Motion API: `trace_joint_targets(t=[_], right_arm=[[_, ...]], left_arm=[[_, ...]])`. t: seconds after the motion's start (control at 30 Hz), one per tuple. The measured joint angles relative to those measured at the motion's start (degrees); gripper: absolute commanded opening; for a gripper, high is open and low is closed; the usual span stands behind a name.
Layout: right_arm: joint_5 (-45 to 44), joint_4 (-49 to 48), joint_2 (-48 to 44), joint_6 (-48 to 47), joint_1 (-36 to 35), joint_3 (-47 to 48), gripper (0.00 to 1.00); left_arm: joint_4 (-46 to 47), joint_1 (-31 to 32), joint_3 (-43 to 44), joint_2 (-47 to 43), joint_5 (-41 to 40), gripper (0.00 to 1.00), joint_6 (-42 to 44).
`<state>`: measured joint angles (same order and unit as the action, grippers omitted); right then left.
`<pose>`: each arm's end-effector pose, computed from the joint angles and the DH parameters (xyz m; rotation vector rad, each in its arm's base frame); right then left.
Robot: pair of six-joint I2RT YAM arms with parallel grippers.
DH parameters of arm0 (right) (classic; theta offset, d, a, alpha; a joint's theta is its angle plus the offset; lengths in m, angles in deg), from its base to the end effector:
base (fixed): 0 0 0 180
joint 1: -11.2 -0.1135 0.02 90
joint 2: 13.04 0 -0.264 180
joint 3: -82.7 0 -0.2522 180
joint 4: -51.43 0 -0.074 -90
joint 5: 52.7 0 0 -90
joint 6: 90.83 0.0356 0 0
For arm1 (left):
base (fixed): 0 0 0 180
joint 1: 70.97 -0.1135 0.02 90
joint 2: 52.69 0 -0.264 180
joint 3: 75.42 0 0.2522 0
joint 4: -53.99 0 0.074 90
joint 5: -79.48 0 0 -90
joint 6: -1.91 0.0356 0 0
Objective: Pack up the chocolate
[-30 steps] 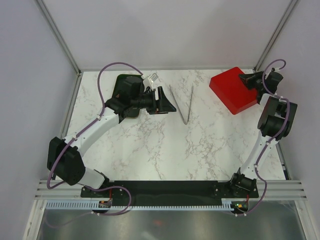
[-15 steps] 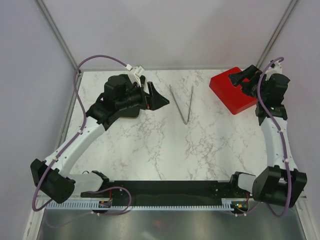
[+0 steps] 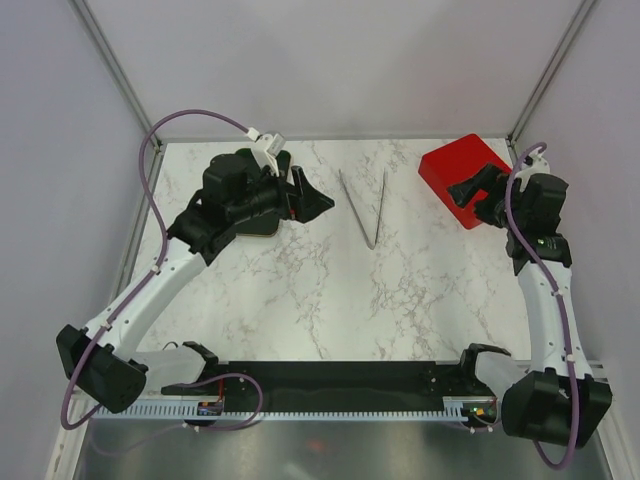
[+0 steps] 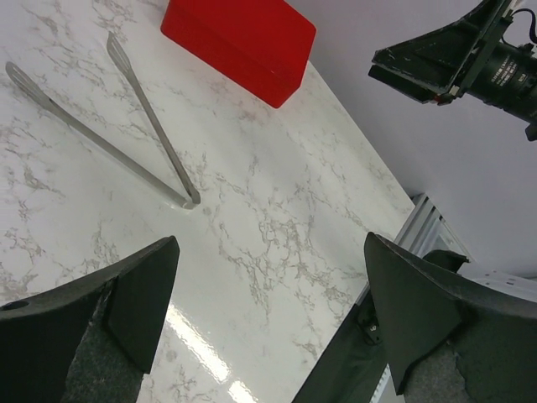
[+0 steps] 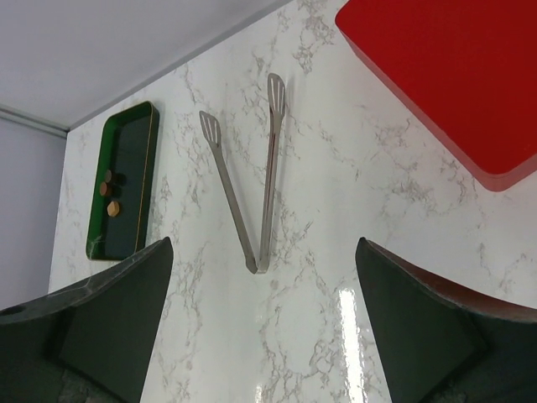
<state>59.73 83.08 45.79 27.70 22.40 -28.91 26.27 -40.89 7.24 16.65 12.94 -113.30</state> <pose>0.2294 -0.0316 0.3411 0.4184 1.9254 0.5809 0.2314 -0.1504 0.3921 0.3879 1.8921 -1.0370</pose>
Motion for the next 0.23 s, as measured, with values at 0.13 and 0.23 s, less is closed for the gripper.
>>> trace_joint_targets(t=[0.13, 0.23], right_arm=[[2.9, -0.2, 2.6, -0.2, 0.0, -0.3, 0.98], [4.9, -0.5, 3.4, -0.3, 0.0, -1.0, 0.98]], left_arm=[[0.8, 0.0, -0.4, -0.1, -0.9, 1.0, 0.8], [0.8, 0.0, -0.9, -0.3, -1.1, 1.0, 1.3]])
